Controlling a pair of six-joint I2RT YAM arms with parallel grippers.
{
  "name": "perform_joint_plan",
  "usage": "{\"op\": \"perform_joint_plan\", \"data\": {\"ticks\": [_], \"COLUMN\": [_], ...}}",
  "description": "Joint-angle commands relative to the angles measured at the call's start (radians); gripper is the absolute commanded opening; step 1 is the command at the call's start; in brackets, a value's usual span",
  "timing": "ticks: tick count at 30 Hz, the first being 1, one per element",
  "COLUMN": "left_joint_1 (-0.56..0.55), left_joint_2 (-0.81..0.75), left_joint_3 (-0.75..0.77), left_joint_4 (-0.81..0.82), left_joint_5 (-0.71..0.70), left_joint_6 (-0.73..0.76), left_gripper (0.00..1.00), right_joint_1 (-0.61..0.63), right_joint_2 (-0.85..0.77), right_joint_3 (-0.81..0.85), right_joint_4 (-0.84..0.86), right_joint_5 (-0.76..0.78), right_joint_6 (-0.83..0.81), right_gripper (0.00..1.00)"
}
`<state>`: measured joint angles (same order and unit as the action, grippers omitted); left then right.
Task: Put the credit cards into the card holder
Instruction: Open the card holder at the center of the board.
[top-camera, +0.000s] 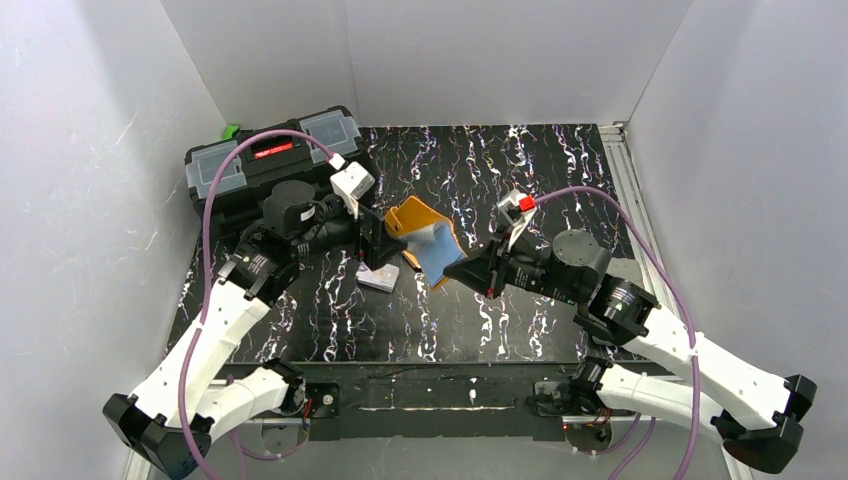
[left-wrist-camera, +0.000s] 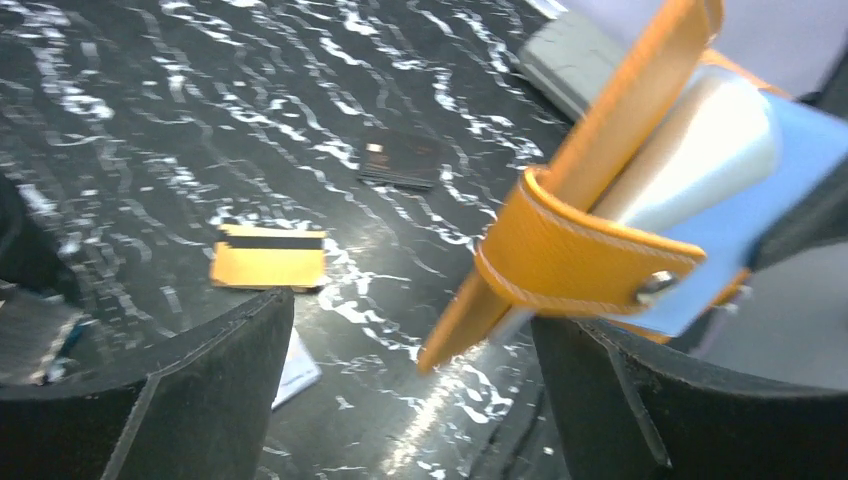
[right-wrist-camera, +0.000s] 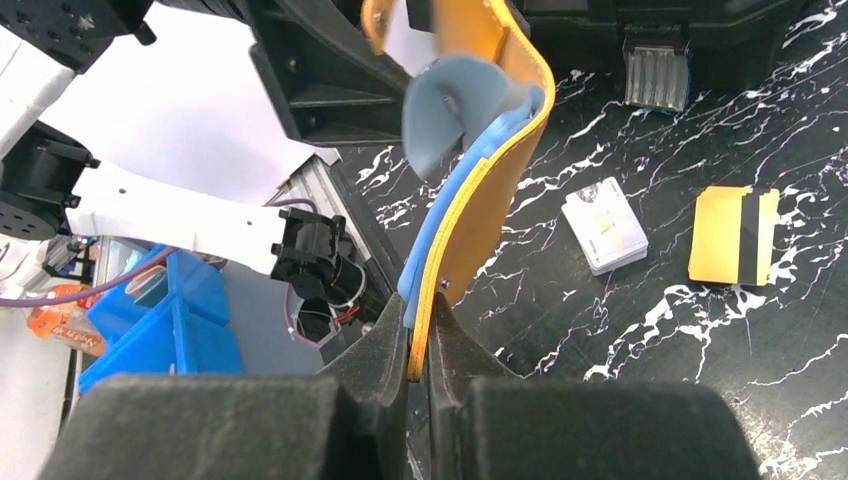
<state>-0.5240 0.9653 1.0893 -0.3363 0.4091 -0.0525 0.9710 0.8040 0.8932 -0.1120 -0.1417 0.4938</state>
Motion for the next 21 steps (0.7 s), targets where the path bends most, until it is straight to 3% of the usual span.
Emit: {"op": "perform_joint_plan", "data": {"ticks": [1,5,8,11,17,21], "left_joint_1": [0.011,0.012,0.012,0.015,0.063,0.073], "left_joint_2": [0.024,0.04,0.04,0.032,0.021,0.015], "left_joint_3": [0.041,0.048,0.071,0.09,0.112,0.111], "left_joint_4": [0.002,-0.002,-0.029,-0.043,-0.04,0.016], "left_joint_5": [0.291,0.427,0.447,0.4,0.161,0.177], "left_joint_6": [-0.1,-0.125,-0.117,-0.098,-0.067,-0.067], "left_gripper": [0.86,0.9,0.96,0.98,0.98,0.98], "right_joint_1": [0.011,0.011,0.01,0.011,0.011,0.01], "right_joint_2": [-0.007,-0.003,-0.003,0.007,0.051,0.124], "right_joint_3": [0.004,0.01,0.011,0.032,0.088,0.155], "right_joint_4": [0.023,0.007,-0.025,-0.095,-0.257,-0.372], "right_joint_5": [-0.055,-0.037,-0.003,0.029,0.086,0.099], "right_joint_6": [-0.007,-0.01,-0.02,-0.037,-0.057,-0.067], "right_gripper": [0.01,0.01,0.01,0.01,0.01,0.01]}}
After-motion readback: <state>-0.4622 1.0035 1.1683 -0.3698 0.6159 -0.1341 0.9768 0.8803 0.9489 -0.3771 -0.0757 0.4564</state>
